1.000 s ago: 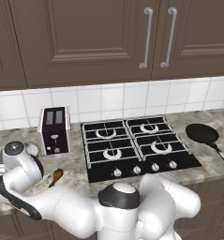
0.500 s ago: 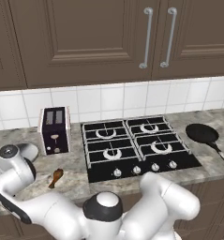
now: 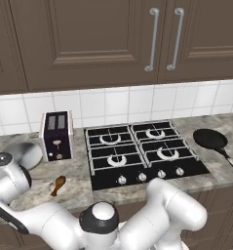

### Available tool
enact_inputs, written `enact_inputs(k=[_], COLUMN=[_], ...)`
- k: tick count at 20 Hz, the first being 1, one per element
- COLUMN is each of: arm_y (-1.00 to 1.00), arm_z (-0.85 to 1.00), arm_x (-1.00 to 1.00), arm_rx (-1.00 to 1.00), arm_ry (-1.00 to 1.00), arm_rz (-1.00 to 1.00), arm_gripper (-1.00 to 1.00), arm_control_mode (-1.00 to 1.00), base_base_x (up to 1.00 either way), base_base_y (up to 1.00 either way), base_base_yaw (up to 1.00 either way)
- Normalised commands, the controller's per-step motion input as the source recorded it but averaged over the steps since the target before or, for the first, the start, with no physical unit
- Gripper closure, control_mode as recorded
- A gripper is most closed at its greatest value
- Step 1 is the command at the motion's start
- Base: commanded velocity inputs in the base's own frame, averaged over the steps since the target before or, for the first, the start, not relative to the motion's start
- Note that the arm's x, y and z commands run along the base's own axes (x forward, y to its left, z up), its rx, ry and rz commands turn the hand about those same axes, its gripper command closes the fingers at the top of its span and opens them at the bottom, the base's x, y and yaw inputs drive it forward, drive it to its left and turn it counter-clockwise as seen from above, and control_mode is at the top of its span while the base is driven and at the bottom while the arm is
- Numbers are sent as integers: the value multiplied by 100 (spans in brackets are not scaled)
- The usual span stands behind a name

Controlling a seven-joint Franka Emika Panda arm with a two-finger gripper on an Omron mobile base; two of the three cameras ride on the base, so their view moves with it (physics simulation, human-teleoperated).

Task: Place both pans onto different burners. Then place the corn and the chicken drumstick on different pans.

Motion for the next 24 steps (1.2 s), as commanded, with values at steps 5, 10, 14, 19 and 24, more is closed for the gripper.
enact_inputs(k=[5, 10, 14, 19, 24], arm_y=[2, 0, 15, 39, 39], arm_z=[0, 13, 27, 1, 0], arm_x=[0, 0, -6, -37, -50], arm_rx=[0, 2, 1, 0, 0], arm_ry=[0, -1, -4, -1, 0], arm_rz=[0, -1, 0, 0, 0], arm_gripper=[100, 100, 100, 100, 100], arm_control_mode=[-100, -100, -100, -100, -100], base_base_x=[0, 0, 0, 0, 0], base_base_y=[0, 0, 0, 0, 0], base_base_yaw=[0, 0, 0, 0, 0])
